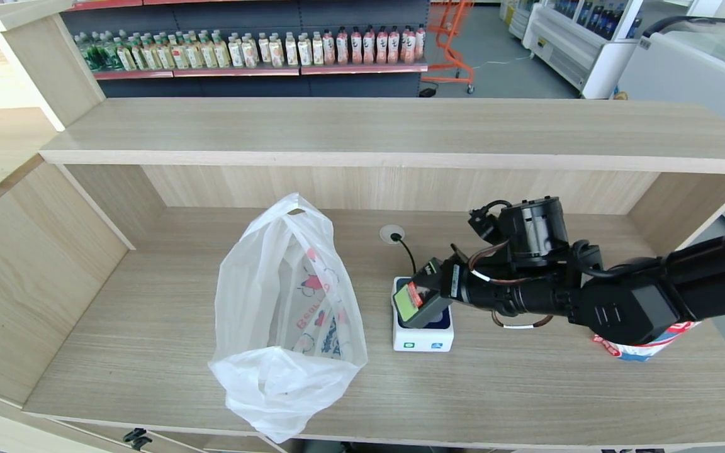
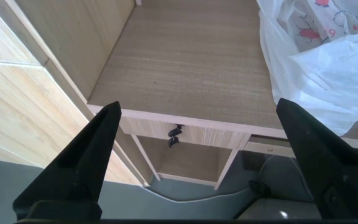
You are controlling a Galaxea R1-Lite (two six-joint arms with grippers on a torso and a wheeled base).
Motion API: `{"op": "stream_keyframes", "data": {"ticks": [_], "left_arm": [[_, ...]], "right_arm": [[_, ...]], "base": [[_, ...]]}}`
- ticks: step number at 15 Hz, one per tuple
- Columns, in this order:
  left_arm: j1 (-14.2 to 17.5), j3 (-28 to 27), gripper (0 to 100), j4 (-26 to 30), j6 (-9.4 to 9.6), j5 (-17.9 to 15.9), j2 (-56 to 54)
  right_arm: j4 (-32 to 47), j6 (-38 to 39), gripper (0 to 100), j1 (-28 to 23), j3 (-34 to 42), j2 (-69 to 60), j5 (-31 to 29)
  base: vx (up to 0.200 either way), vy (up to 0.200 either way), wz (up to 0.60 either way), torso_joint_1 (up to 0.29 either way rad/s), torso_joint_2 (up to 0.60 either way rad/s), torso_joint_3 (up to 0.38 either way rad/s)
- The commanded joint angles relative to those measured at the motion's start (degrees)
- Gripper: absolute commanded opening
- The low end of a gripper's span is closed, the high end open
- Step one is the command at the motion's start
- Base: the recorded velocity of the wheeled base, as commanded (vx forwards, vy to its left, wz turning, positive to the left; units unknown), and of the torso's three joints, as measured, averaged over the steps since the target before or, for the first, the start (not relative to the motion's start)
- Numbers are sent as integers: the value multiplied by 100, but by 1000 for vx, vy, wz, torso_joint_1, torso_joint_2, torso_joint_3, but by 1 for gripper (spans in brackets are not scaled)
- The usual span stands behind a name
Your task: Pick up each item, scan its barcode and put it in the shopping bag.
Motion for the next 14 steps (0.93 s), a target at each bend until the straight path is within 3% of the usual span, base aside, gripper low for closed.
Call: {"op": "stream_keyframes", "data": {"ticks": [1,3,5,7,10,14], "left_arm": [[10,0,100,1,-1,1,-2],[1,0,100,1,-1,1,-2],[10,0,100,1,-1,1,-2],[1,0,100,1,-1,1,-2],[1,0,100,1,-1,1,-2],[1,0,100,1,-10,1,-2]], "right_arm": [[-21,104,0,18,-153,-477,15],[-3,-159,0,44,-39,-1276,-38],[41,-1487,0,-176,356,-2164,-47],[-21,-2181,0,-369,805,-2551,-29],[-21,-2172,0,-369,1578,-3096,-20],[-21,-2111,0,-369,1938,-3403,-12]], "base": [[0,0,0,0,0,0],[0,0,0,0,0,0],[0,0,0,0,0,0],[0,0,0,0,0,0],[0,0,0,0,0,0],[-50,0,0,1,2,1]]}}
